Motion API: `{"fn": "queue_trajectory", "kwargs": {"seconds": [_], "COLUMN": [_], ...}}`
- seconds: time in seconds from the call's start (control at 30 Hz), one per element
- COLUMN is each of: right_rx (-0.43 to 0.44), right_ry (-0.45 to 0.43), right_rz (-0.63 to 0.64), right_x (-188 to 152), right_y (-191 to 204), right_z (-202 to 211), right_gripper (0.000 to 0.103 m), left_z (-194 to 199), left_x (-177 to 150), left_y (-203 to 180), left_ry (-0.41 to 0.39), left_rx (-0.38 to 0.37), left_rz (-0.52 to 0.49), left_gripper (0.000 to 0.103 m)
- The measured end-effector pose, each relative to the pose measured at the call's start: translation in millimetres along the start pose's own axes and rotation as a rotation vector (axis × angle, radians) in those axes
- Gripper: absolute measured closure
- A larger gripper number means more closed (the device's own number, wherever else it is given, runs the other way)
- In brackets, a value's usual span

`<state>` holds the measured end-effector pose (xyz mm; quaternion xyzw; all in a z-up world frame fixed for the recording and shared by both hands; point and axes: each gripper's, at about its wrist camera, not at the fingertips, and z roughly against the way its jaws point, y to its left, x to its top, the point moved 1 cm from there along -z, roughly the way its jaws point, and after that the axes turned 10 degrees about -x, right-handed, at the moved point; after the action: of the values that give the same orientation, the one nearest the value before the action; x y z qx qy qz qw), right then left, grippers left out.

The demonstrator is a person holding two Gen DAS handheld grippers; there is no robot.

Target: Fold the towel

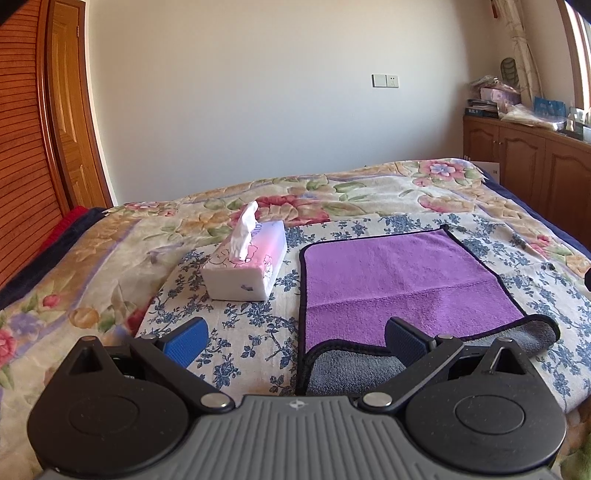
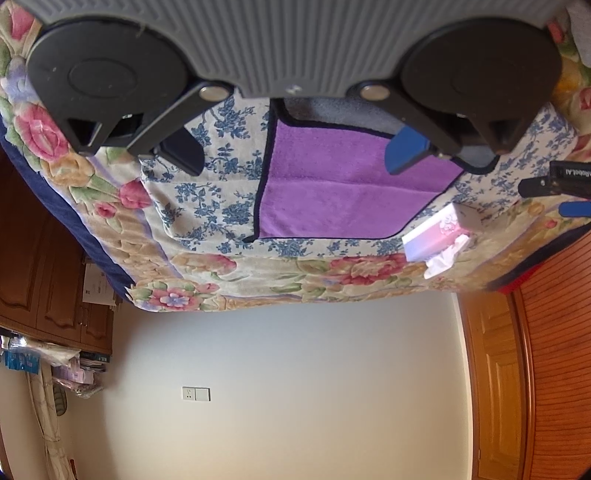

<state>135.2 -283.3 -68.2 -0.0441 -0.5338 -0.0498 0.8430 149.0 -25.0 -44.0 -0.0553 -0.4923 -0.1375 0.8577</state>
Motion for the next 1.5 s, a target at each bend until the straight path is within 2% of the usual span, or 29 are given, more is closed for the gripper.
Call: {"fn": "queue_trajectory", "kwargs": {"seconds": [0.2,0.6,0.87,1.2,1.27,1.33,1.43,1.5], "right_rx": [-0.007,0.03,0.044,0.122,0.136,0.131,0.137,0.138], "right_ry": [0.019,0.12,0.179,0.225,0.236,0.247,0.267,0.279], "right_rz": [0.015,0.021,0.06,0.06,0.061,0.07,0.082,0.086], "right_x": [0,-10,-17,-16,-17,-17,-20,-21], "right_y": [-1,-1,2,8,10,12,14,15], "right_z": [-16,-44,-59,-67,-68,-69,-70,-71], "right_gripper": [0.0,0.0,0.0,0.001,0.014,0.015,0.019,0.022], "left_z": [-16,-45,-58,-68,-68,-70,-73,-74], "left_x": [2,4,4,-1,-1,-2,-3,-4], "left_y": [3,10,10,13,13,14,13,13], "left_ry": [0.016,0.052,0.087,0.156,0.161,0.168,0.184,0.19], "left_rx": [-0.017,-0.064,-0.102,-0.127,-0.133,-0.14,-0.152,-0.16], "left_rz": [0.005,0.037,0.038,0.041,0.04,0.043,0.046,0.052], "left_gripper": [0.0,0.005,0.015,0.031,0.032,0.033,0.043,0.045]}}
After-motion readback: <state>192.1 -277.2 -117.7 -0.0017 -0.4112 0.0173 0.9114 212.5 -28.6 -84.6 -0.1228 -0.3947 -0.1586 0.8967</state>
